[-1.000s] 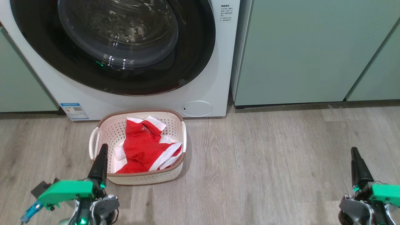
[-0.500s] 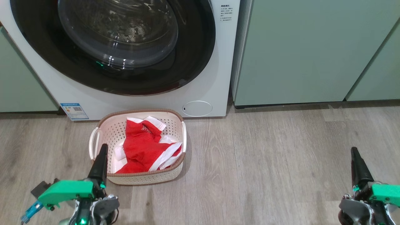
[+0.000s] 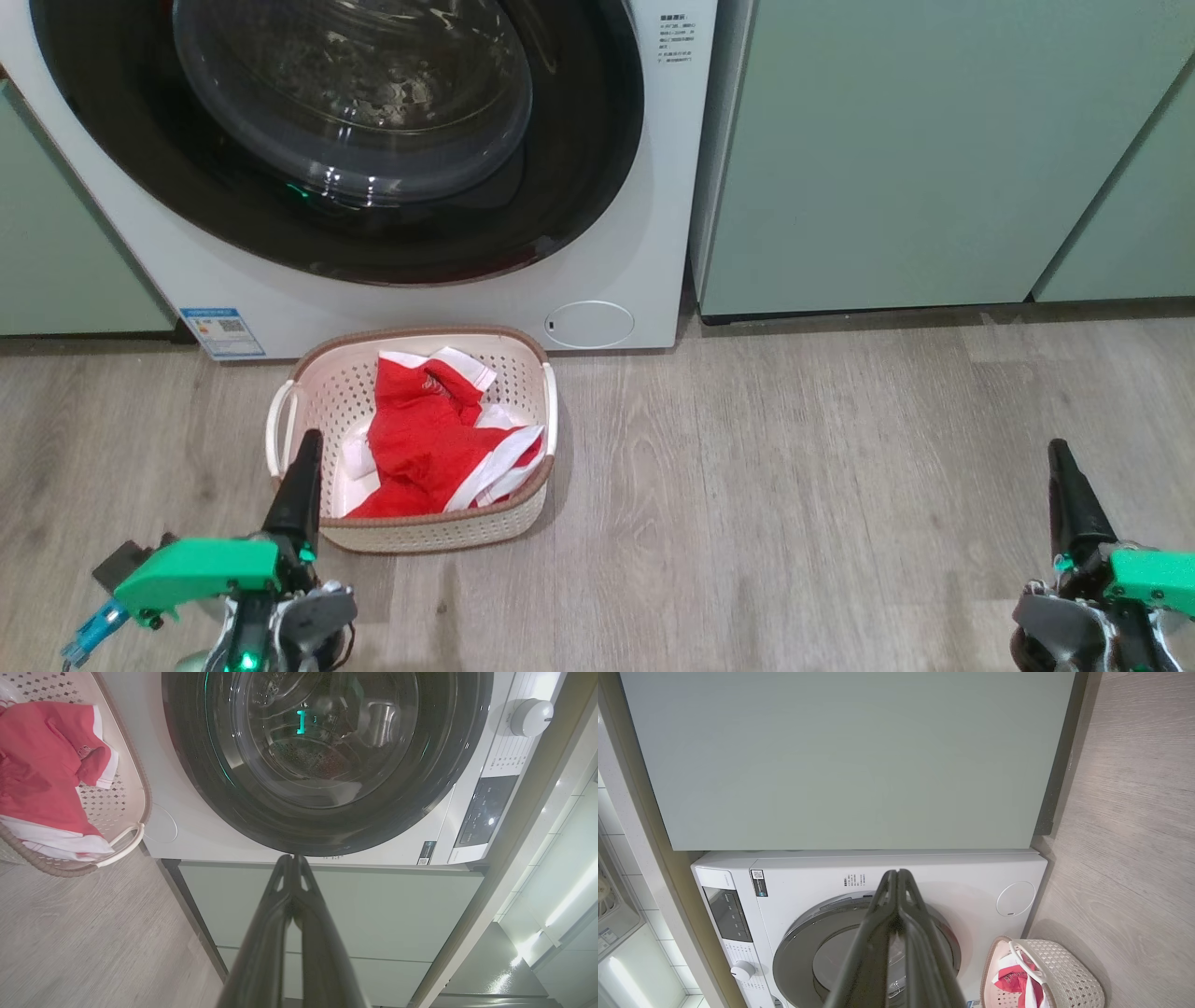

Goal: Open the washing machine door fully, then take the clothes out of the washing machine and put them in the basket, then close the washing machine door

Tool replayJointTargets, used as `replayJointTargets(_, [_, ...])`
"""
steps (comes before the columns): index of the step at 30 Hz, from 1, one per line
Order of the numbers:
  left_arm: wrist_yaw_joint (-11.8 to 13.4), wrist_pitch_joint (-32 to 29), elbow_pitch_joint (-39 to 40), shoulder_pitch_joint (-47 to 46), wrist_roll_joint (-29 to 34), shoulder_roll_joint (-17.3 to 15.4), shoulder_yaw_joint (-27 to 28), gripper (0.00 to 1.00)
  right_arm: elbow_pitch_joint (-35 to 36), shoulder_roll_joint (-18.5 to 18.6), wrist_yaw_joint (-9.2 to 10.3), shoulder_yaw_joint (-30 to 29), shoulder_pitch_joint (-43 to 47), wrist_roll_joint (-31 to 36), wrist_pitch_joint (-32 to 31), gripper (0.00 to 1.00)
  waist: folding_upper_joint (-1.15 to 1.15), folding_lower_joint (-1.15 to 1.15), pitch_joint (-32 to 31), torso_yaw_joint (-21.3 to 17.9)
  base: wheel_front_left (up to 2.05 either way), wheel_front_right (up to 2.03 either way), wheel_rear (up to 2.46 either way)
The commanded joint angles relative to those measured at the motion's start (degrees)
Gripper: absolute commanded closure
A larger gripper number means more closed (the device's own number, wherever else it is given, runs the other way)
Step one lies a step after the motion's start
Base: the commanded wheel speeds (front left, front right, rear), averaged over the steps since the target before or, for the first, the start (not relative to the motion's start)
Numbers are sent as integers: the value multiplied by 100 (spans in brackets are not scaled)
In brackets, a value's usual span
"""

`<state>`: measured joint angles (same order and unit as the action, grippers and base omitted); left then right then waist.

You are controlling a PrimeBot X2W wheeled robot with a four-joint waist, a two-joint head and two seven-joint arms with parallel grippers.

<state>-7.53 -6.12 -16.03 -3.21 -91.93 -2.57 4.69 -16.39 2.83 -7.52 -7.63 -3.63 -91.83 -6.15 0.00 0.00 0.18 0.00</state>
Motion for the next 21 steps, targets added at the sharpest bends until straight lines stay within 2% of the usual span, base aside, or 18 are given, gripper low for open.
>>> replayJointTargets(1, [4,-36,200,-298,-24,-31,183,100,236,5,3,111,-256,-34,-34,100,0,0,0,0,0,0,0])
replayJointTargets(21, [4,-36,200,-298,-24,-31,183,100,236,5,3,112,-256,-34,-33,100,0,0,0,0,0,0,0])
